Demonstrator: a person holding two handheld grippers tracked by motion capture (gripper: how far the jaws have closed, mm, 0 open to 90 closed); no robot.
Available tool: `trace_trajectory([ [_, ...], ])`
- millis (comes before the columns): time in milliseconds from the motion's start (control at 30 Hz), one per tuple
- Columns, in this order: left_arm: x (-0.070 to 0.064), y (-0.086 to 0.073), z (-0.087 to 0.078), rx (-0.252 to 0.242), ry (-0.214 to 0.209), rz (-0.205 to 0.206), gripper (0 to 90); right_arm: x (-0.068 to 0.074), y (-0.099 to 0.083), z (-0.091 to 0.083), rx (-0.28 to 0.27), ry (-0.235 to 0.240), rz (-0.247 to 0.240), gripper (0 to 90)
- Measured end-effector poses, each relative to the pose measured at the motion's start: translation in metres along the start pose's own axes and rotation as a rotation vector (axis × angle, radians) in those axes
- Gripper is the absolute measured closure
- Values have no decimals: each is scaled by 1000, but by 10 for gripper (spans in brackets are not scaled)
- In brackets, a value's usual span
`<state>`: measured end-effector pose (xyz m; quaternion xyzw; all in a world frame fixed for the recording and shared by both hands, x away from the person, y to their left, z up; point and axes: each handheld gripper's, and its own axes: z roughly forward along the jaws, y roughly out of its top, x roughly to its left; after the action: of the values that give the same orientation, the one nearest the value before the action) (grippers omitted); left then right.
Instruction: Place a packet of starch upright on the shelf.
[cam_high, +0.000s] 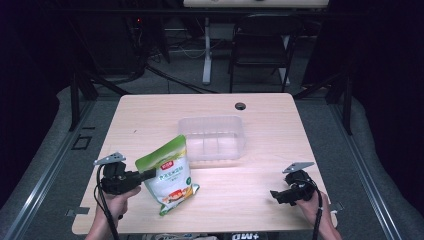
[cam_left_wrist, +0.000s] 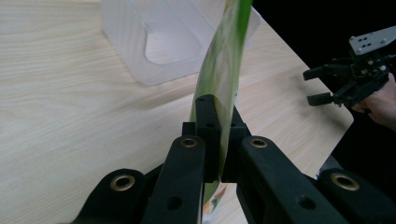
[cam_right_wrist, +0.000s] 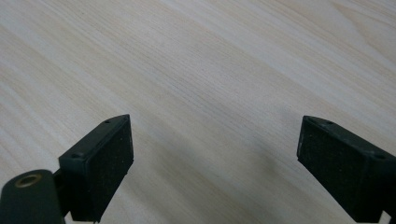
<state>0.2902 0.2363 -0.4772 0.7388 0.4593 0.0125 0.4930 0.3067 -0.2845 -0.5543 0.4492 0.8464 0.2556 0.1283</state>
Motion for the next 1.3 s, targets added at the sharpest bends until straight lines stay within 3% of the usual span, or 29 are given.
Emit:
trace_trajectory([
  [367,-12,8,-2,2,-64,35,899,-1,-1,-1,1,2,0,102],
  [633,-15,11,-6,-2,-79,41,899,-2,-1,-1,0,4,9,103],
  [900,-15,15,-11,-26,-129,32,899,-2,-1,-1,-1,1,10,103],
  [1300,-22,26,-18,-48,-138,58,898,-2,-1,-1,6,-6,4,103],
])
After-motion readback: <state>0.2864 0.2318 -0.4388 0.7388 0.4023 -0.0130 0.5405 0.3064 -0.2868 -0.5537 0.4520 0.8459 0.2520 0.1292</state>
